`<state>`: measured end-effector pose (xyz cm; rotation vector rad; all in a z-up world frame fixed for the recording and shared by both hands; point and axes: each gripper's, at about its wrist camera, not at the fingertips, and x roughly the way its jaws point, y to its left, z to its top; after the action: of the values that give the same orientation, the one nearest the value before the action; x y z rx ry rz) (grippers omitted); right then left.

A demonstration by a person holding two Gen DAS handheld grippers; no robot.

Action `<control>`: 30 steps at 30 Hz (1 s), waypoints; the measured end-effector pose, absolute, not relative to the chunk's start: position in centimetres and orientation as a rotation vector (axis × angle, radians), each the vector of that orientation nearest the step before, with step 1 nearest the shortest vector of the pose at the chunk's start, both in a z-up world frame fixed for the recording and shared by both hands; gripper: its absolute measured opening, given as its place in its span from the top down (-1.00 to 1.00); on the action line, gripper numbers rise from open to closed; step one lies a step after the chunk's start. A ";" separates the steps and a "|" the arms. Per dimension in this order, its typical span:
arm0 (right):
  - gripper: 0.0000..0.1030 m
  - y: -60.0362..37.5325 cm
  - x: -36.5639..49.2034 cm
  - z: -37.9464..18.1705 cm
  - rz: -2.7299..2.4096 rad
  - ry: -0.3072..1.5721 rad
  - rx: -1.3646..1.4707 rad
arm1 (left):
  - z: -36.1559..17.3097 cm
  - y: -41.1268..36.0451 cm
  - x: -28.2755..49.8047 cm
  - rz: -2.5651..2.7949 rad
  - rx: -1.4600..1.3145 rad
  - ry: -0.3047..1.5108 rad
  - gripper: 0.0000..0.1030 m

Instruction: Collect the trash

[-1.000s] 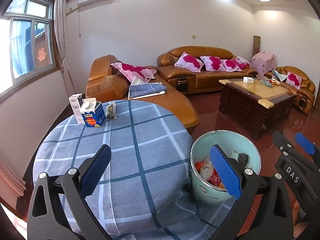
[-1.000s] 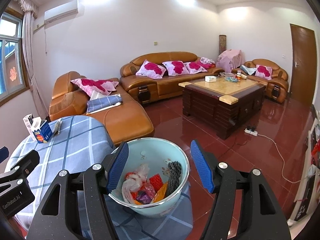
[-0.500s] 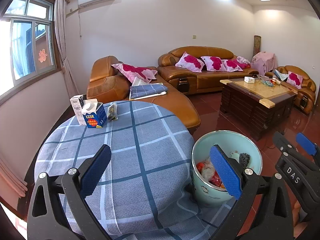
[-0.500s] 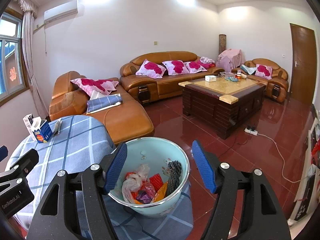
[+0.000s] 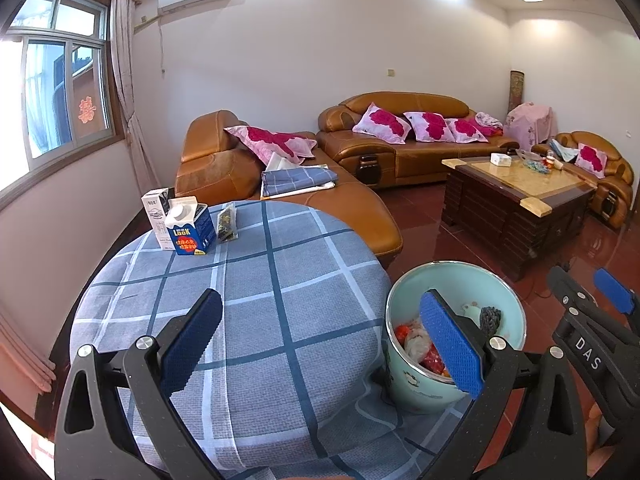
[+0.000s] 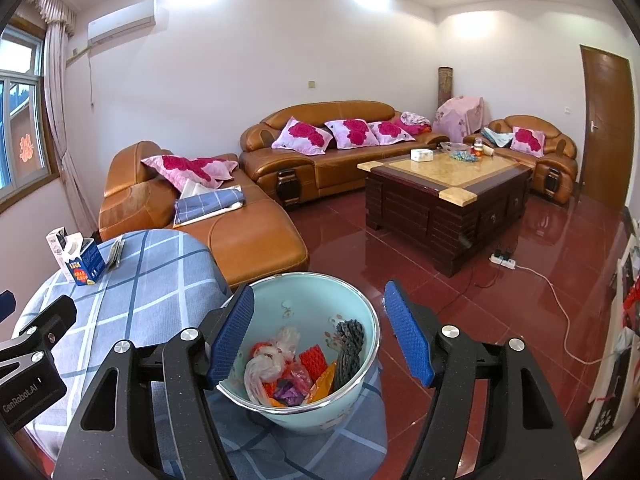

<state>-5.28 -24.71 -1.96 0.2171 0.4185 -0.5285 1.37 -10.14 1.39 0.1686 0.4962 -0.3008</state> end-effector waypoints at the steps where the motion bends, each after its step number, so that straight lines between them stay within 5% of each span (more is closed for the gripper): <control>1: -0.31 -24.7 -5.3 -1.9 -0.529 0.418 0.217 | 1.4 -10.1 1.4 -0.302 0.168 0.496 -0.88; 30: -0.31 -24.8 -5.2 -2.1 -0.534 0.419 0.223 | 1.3 -10.4 1.1 -0.293 0.186 0.472 -0.88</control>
<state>-5.18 -24.78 -2.08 0.2232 0.4194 -0.5343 1.12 -10.37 1.33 0.1856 0.4721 -0.2926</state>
